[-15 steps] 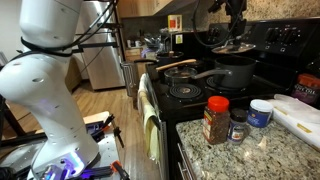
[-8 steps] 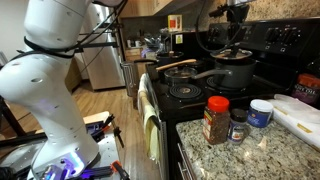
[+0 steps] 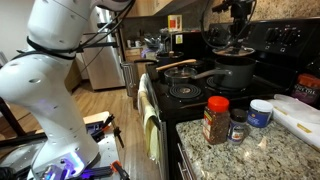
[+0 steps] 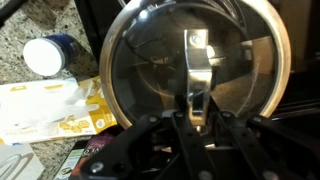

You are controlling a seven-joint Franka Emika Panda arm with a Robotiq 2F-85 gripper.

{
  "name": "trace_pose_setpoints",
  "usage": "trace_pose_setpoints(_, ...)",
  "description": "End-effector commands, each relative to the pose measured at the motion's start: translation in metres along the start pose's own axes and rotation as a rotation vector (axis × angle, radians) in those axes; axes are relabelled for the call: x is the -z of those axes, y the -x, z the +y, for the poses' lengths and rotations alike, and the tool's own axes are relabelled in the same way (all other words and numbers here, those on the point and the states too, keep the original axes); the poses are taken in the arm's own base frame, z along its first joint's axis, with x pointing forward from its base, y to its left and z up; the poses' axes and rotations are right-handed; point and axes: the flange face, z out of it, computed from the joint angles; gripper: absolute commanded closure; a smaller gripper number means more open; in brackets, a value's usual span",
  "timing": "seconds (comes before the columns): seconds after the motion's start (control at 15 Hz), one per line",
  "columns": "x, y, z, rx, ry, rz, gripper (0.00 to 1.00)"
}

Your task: Put the lid on the pot

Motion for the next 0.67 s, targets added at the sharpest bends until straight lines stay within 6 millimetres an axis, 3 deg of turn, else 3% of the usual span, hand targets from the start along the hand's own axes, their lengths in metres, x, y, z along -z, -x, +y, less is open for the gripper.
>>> trace_pose_setpoints(0.0,0.0042,-0.0045,0.0031,0.026,-0.013,-0.046,0.95)
trace_pose_setpoints(0.6,-0.0023,-0.0128,-0.0027,0.019,-0.022,-0.032,0.95)
